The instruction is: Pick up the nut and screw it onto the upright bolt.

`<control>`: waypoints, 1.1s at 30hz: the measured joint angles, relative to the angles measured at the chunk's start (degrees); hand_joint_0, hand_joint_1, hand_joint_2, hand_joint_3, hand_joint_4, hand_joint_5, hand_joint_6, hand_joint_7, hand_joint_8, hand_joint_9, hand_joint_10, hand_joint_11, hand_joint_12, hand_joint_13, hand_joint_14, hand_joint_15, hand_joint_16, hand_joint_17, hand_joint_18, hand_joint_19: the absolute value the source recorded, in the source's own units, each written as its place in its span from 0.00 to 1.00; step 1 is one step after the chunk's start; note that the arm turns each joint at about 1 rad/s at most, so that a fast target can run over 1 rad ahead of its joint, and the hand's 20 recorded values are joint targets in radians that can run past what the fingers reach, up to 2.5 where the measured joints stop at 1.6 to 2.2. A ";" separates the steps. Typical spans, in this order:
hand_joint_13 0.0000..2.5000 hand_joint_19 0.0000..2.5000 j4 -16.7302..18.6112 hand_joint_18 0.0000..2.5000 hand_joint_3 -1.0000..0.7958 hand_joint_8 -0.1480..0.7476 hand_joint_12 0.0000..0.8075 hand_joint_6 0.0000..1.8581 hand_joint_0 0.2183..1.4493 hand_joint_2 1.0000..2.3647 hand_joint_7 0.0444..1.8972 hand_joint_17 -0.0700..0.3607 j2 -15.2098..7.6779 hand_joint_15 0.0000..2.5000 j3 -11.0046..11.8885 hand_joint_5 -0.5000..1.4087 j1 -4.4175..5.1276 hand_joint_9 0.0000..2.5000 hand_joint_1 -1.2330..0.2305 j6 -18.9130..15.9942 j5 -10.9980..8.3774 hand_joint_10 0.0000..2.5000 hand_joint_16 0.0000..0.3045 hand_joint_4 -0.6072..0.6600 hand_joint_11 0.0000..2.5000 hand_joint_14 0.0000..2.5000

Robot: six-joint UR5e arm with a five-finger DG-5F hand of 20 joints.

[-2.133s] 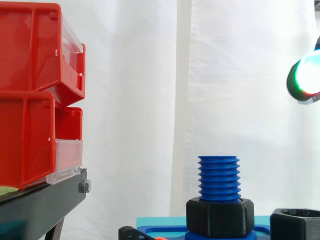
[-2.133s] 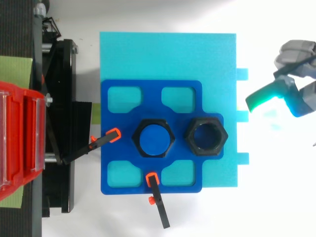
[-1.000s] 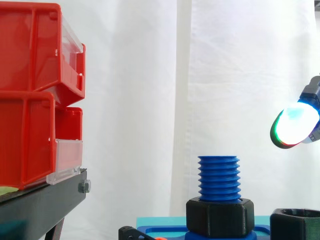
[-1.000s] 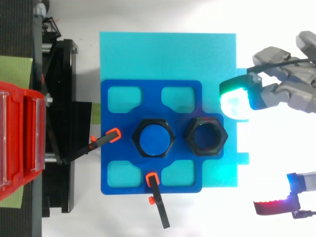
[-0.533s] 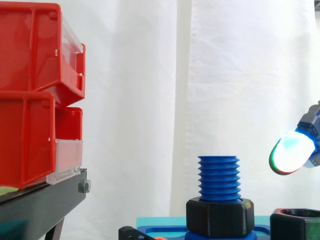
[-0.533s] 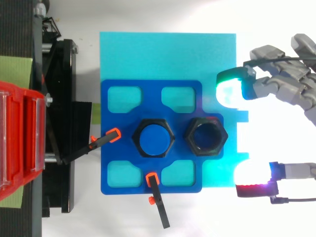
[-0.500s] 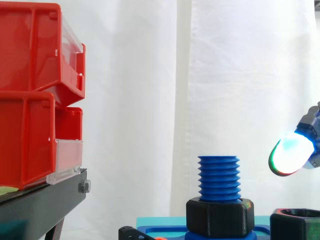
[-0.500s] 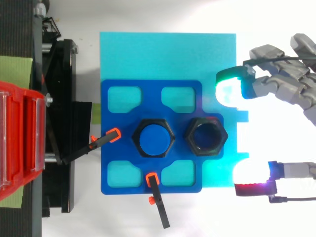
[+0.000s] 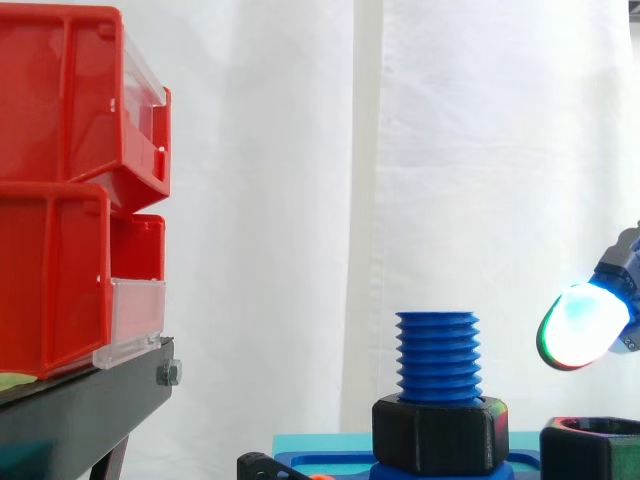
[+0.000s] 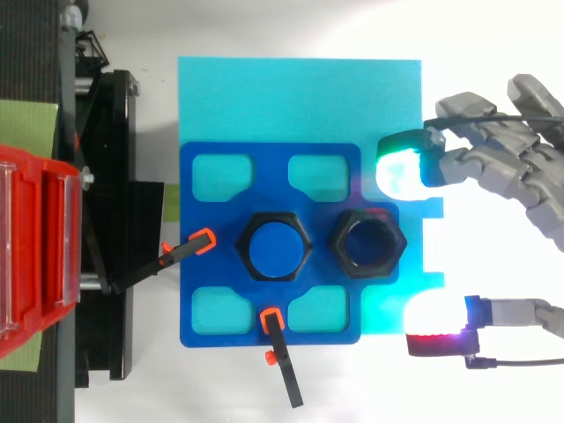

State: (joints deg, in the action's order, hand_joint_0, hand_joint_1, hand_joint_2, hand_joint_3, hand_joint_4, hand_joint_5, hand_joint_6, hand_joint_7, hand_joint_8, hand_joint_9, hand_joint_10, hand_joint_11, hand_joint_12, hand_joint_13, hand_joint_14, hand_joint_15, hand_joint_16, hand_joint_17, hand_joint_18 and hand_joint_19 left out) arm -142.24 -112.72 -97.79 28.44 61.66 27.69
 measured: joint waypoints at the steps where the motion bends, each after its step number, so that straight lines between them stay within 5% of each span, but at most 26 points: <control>1: 0.07 0.00 0.18 0.00 0.28 0.47 0.43 0.27 0.14 0.00 0.35 0.37 -0.27 0.00 0.00 0.12 0.06 0.09 0.30 0.35 -0.07 0.00 0.13 0.61 0.00 0.00; 33: 0.08 0.00 4.37 0.00 0.28 0.47 0.43 0.27 0.15 0.00 0.36 0.37 -5.31 0.00 0.96 0.12 0.88 0.09 0.32 3.13 -1.08 0.00 0.13 0.61 0.00 0.00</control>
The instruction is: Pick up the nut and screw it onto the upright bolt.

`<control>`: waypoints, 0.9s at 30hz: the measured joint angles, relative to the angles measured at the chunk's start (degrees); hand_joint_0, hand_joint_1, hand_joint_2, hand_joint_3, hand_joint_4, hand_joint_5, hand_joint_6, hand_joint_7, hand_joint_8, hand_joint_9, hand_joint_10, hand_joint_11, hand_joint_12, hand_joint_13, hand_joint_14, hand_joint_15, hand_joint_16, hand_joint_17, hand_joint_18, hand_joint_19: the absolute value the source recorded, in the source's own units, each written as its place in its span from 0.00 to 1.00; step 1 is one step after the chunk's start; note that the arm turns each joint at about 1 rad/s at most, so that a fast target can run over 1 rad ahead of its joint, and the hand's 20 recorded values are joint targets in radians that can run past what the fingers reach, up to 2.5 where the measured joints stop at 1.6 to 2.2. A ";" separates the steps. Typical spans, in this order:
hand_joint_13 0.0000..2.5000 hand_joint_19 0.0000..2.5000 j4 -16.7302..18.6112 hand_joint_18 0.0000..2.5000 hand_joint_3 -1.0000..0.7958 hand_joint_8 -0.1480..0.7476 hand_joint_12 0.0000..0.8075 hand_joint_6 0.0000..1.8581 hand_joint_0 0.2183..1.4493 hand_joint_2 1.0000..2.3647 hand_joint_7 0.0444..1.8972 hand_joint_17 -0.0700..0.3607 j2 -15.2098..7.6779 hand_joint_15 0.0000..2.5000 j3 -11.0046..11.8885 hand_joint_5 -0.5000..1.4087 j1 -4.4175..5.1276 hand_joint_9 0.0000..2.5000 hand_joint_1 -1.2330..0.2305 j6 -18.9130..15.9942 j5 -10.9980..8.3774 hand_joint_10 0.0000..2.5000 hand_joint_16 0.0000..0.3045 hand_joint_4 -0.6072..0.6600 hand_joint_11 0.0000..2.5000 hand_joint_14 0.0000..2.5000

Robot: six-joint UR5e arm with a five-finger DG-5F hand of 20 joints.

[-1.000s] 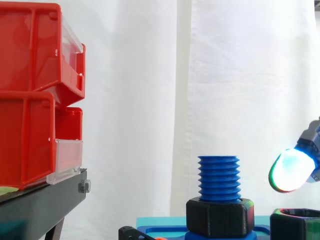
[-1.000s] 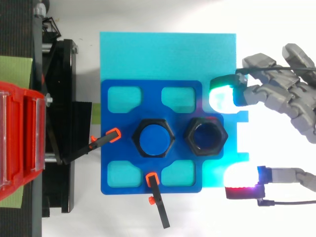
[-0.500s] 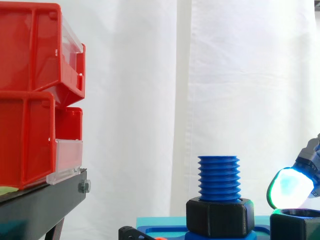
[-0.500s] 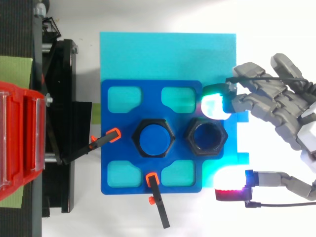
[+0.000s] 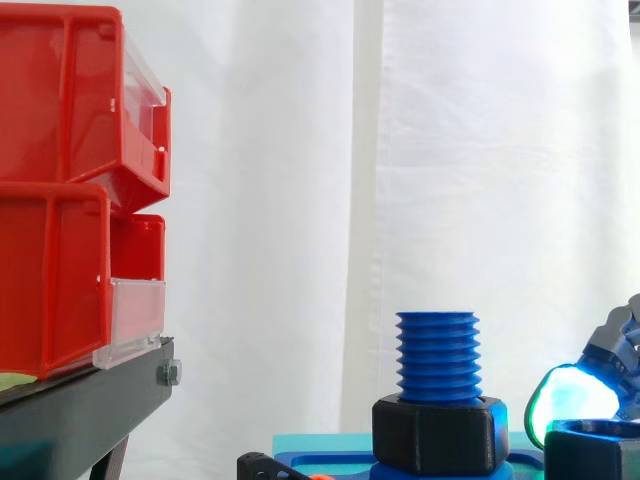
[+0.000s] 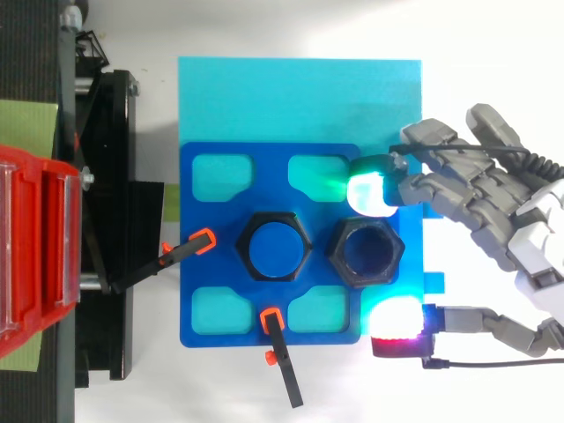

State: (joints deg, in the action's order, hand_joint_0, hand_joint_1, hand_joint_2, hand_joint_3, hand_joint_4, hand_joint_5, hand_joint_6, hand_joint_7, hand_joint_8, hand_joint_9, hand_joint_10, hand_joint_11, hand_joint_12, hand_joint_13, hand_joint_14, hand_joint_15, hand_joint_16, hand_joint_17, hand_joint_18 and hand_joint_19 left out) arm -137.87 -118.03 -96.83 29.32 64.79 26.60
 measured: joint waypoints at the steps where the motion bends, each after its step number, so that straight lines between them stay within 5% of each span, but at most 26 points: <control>1: 0.08 0.00 0.08 0.00 0.28 0.47 0.43 0.27 0.15 0.00 0.36 0.37 -0.01 0.00 0.00 0.12 -0.01 0.09 0.32 0.06 0.05 0.00 0.13 0.62 0.00 0.00; 16: 0.14 0.00 0.93 0.03 0.28 0.46 0.36 0.27 0.22 0.00 0.53 0.31 -0.02 0.00 0.32 0.15 -0.52 0.16 0.34 1.66 1.53 0.00 0.09 0.67 0.00 0.00; 27: 0.17 0.00 0.17 0.05 0.28 0.46 0.35 0.27 0.24 0.00 0.56 0.29 -0.01 0.00 0.57 0.16 -1.19 0.18 0.34 1.69 2.76 0.00 0.08 0.67 0.00 0.00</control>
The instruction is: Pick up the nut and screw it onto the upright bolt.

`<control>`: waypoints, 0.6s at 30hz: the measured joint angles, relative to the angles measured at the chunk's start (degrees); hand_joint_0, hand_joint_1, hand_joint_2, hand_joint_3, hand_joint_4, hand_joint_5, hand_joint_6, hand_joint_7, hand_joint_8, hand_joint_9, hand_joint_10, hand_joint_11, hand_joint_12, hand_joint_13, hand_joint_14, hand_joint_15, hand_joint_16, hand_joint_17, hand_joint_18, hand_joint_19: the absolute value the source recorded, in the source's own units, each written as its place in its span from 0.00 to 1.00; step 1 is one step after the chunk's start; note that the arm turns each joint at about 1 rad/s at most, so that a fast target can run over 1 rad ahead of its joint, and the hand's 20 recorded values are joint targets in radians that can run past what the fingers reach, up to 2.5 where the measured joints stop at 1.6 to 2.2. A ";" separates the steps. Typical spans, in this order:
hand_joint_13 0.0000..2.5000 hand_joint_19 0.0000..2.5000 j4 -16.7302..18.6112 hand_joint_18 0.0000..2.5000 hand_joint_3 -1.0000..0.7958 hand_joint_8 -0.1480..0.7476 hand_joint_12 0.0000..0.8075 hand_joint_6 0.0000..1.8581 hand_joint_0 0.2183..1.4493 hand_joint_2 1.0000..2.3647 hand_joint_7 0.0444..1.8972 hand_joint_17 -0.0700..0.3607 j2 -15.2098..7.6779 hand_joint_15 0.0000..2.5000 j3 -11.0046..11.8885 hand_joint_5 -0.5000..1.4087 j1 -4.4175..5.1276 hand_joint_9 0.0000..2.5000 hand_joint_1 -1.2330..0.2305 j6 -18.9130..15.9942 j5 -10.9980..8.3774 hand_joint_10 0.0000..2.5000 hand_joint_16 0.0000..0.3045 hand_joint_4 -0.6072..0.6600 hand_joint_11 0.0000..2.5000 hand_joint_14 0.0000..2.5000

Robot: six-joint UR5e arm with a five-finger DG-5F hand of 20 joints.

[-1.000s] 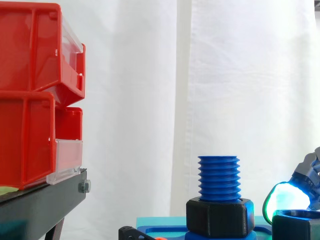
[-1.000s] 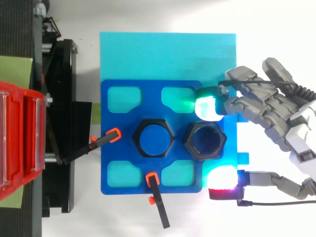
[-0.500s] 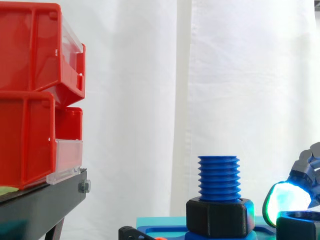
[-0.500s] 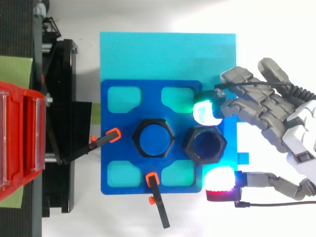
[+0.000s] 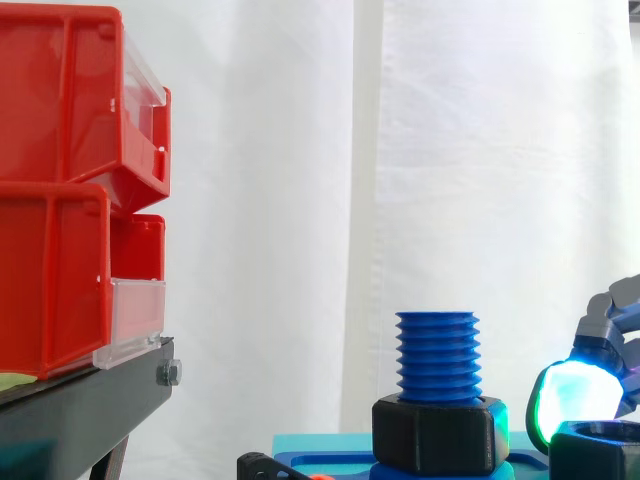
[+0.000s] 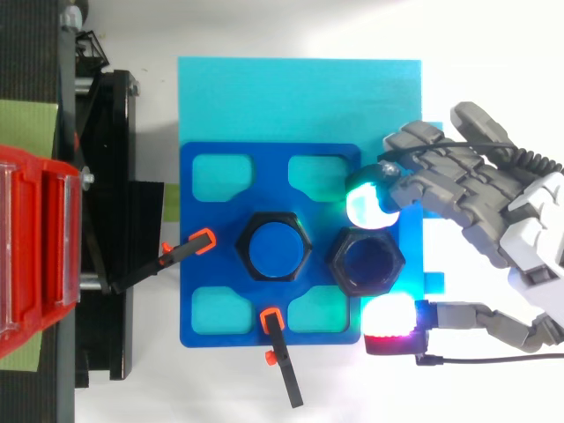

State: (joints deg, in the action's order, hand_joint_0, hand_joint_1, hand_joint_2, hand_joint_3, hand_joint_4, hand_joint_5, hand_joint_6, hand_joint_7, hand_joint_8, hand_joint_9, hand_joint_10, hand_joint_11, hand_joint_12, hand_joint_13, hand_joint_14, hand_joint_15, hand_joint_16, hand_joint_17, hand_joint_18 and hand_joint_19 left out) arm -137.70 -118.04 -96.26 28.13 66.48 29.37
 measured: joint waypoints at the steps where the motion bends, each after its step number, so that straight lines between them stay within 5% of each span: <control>1: 0.17 0.00 -0.11 0.05 0.28 0.45 0.34 0.27 0.25 0.00 0.56 0.29 0.00 0.00 0.00 0.16 -0.09 0.18 0.34 -0.01 0.16 0.00 0.08 0.67 0.00 0.00; 18: 0.15 0.00 -1.68 0.03 0.28 0.47 0.40 0.27 0.17 0.00 0.48 0.34 0.01 0.00 0.02 0.14 -1.70 0.15 0.32 -1.50 1.65 0.00 0.11 0.66 0.00 0.00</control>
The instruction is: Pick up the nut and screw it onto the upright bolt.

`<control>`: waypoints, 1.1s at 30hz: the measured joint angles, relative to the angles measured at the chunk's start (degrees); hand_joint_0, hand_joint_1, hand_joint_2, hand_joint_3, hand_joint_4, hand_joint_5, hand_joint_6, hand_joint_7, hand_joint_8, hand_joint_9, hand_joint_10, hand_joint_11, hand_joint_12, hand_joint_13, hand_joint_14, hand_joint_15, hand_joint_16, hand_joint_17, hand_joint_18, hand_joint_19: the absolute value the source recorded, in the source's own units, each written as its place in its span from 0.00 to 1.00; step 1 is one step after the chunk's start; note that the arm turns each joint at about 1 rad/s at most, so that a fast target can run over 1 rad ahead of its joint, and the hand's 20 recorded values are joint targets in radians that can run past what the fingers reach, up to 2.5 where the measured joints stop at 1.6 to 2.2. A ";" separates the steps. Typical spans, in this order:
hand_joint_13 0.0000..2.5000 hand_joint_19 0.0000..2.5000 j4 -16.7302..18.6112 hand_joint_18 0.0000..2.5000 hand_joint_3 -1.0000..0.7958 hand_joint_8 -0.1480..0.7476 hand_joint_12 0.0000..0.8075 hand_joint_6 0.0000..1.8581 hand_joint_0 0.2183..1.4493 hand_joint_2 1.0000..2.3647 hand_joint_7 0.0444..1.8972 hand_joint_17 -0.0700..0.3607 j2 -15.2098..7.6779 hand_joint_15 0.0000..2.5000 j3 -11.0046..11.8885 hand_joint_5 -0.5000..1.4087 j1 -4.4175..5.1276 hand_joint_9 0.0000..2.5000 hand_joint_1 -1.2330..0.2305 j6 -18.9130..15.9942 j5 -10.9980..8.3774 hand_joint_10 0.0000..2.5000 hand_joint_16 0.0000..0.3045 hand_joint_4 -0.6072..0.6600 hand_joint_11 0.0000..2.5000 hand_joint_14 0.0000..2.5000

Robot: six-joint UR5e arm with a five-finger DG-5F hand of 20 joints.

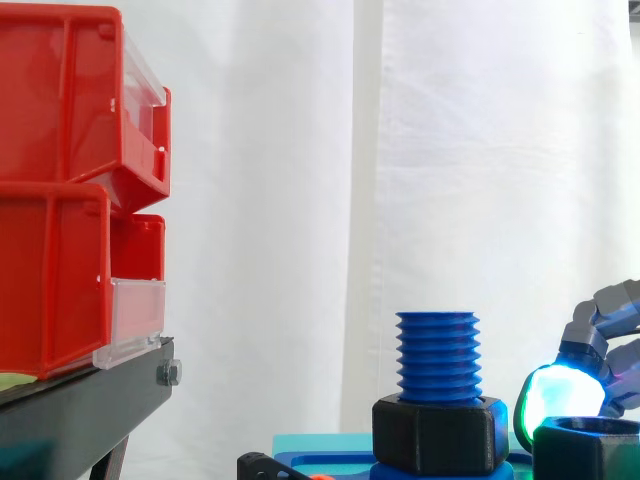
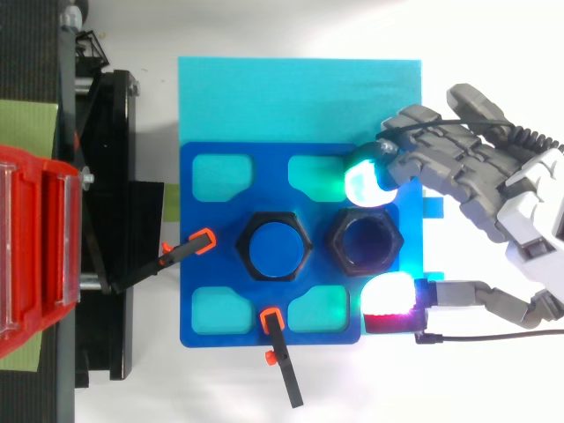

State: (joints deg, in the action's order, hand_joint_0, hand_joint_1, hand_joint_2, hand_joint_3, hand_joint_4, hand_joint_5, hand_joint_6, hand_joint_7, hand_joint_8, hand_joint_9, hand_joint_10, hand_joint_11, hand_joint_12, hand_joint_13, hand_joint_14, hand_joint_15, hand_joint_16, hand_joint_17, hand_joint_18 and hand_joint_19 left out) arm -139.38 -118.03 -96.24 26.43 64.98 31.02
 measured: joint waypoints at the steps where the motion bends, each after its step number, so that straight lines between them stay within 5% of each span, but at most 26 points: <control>1: 0.15 0.00 -0.01 0.03 0.28 0.47 0.41 0.27 0.16 0.00 0.48 0.34 0.00 0.00 0.00 0.14 -0.02 0.15 0.32 -0.02 0.00 0.00 0.11 0.66 0.00 0.00; 26: 0.13 0.00 -0.02 0.02 0.28 0.46 0.43 0.27 0.14 0.00 0.49 0.37 0.01 0.00 0.03 0.13 -0.06 0.12 0.25 -0.03 0.00 0.00 0.13 0.66 0.00 0.00; 33: 0.16 0.00 -0.76 0.05 0.28 0.45 0.37 0.27 0.22 0.00 0.54 0.31 0.01 0.00 0.60 0.15 -0.06 0.16 0.29 -0.03 0.01 0.00 0.09 0.67 0.00 0.00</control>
State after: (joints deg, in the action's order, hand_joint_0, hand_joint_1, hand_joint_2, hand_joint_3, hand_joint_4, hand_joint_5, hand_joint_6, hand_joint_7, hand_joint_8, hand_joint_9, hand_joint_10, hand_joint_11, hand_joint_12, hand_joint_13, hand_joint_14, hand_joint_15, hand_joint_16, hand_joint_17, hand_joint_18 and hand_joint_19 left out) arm -140.14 -118.01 -95.64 26.37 64.95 31.03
